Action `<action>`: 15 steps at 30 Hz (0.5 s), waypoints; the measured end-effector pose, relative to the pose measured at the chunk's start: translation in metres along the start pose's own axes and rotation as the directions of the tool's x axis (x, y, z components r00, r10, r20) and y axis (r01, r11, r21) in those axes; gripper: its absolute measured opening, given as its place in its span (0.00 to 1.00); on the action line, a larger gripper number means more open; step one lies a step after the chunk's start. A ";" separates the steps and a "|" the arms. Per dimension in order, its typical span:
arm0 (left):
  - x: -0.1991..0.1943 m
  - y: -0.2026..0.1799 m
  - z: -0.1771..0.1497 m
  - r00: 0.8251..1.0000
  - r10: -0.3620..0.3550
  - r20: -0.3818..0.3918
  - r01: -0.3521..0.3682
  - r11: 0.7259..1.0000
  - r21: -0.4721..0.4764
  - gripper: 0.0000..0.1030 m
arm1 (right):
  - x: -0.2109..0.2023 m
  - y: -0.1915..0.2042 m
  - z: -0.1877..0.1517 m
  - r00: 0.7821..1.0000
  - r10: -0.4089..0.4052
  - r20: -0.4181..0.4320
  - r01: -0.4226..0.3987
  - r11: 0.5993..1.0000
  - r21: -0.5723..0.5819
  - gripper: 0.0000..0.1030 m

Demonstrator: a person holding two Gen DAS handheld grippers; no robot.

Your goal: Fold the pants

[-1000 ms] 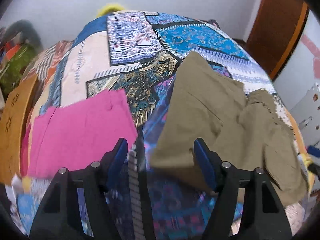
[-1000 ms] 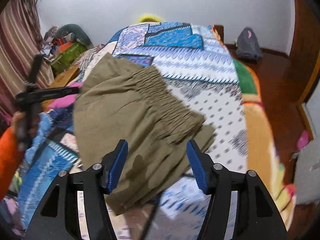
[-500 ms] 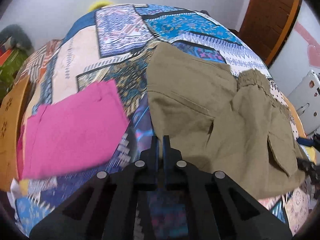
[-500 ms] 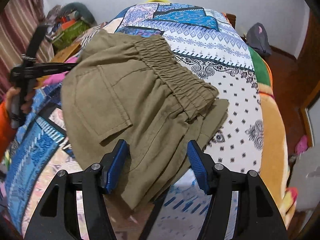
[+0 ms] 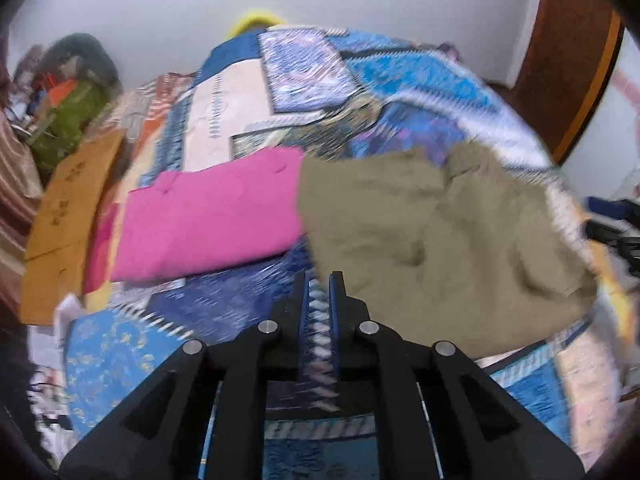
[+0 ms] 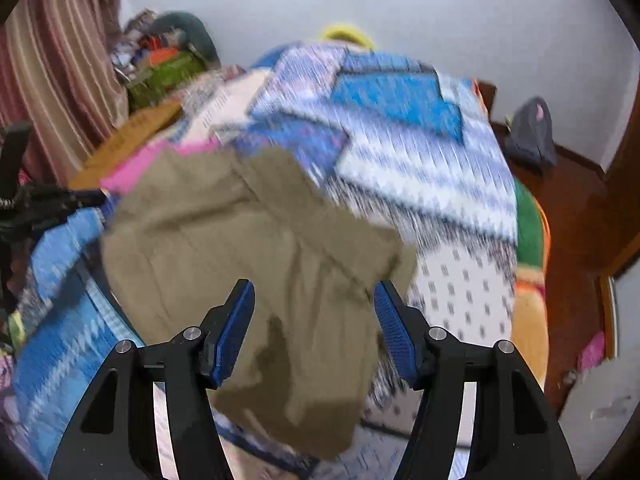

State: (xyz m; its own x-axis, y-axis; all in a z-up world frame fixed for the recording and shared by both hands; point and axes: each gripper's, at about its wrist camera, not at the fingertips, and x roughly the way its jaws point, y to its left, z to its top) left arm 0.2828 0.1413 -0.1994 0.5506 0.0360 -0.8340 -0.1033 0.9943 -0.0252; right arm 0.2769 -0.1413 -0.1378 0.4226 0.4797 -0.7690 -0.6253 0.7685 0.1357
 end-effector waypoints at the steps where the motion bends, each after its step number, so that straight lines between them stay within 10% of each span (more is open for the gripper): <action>1: -0.001 -0.002 0.002 1.000 -0.018 0.005 0.019 1.000 -0.006 0.08 | 0.003 0.003 0.005 1.000 0.005 0.004 -0.005 1.000 -0.005 0.57; 8: 0.022 -0.046 0.008 0.989 -0.147 -0.022 0.147 0.988 0.037 0.20 | 0.049 0.025 0.043 0.999 0.042 -0.018 -0.043 0.998 -0.042 0.57; 15: 0.060 -0.054 -0.002 0.991 -0.108 -0.076 0.113 0.991 0.065 0.24 | 0.096 0.037 0.047 0.995 0.001 -0.100 -0.013 0.992 -0.122 0.57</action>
State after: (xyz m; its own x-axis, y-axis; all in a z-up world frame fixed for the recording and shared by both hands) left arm 0.3197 0.0896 -0.2489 0.4942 -0.0795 -0.8657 0.0137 0.9964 -0.0837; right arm 0.3249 -0.0467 -0.1770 0.3545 0.4353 -0.8275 -0.7064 0.7046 0.0681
